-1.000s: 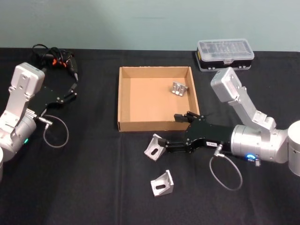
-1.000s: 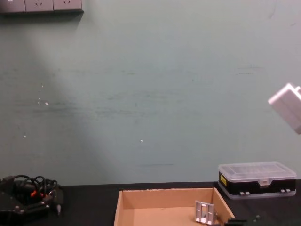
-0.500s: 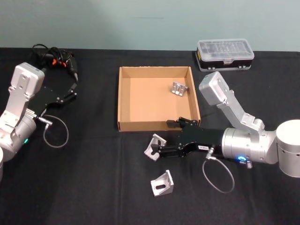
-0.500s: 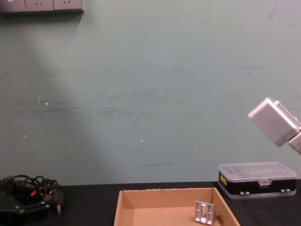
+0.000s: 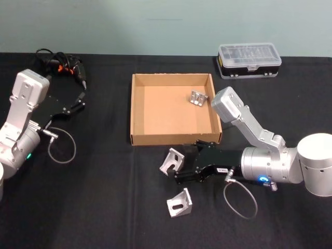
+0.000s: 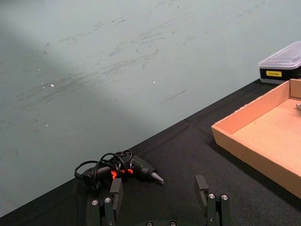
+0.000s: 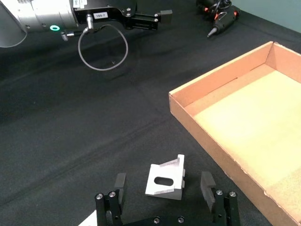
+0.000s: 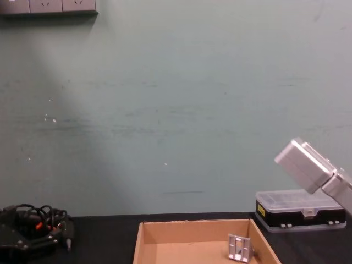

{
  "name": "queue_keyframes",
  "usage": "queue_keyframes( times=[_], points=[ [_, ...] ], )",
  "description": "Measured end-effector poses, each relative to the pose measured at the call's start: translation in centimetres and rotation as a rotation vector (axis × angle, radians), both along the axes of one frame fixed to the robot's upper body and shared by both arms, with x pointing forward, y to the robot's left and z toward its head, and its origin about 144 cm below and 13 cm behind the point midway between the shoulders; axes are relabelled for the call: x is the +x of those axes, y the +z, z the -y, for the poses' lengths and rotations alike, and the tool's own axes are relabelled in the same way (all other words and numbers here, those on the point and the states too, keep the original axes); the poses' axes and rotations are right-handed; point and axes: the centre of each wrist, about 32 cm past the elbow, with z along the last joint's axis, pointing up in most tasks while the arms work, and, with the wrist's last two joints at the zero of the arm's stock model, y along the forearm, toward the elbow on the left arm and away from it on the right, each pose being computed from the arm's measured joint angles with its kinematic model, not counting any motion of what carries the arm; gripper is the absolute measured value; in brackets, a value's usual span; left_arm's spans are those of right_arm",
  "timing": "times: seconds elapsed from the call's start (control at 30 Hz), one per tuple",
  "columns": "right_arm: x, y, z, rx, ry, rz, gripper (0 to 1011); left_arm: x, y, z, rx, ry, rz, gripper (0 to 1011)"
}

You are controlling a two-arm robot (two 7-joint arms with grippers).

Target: Use one hand to pick up the angle iron from the table and place it into the box.

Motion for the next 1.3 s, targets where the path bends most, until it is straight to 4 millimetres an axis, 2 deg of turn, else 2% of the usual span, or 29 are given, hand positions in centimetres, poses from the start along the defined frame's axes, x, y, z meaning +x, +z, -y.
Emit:
queue_keyframes(
  times=[0.63,0.97,1.03,1.07,1.23,1.27,1.3],
  points=[
    [0.08,-0.65,-0.38,-0.007,-0.019,-0.004,1000,0.00,0.00,0.00,0.000,0.000,0.000,1000],
    [0.17,-0.90,-0.63,-0.005,-0.024,-0.008,788,0.00,0.00,0.00,0.000,0.000,0.000,1000],
    [0.21,-0.91,-0.68,-0.006,-0.024,-0.007,692,0.00,0.00,0.00,0.000,0.000,0.000,1000],
    [0.21,-0.91,-0.68,-0.006,-0.024,-0.007,692,0.00,0.00,0.00,0.000,0.000,0.000,1000],
    [0.31,-0.90,-0.88,-0.007,-0.022,-0.004,508,0.00,0.00,0.00,0.000,0.000,0.000,1000],
    [0.31,-0.90,-0.88,-0.007,-0.022,-0.004,508,0.00,0.00,0.00,0.000,0.000,0.000,1000],
    [0.32,-0.88,-0.91,-0.007,-0.021,-0.002,449,0.00,0.00,0.00,0.000,0.000,0.000,1000]
  ],
)
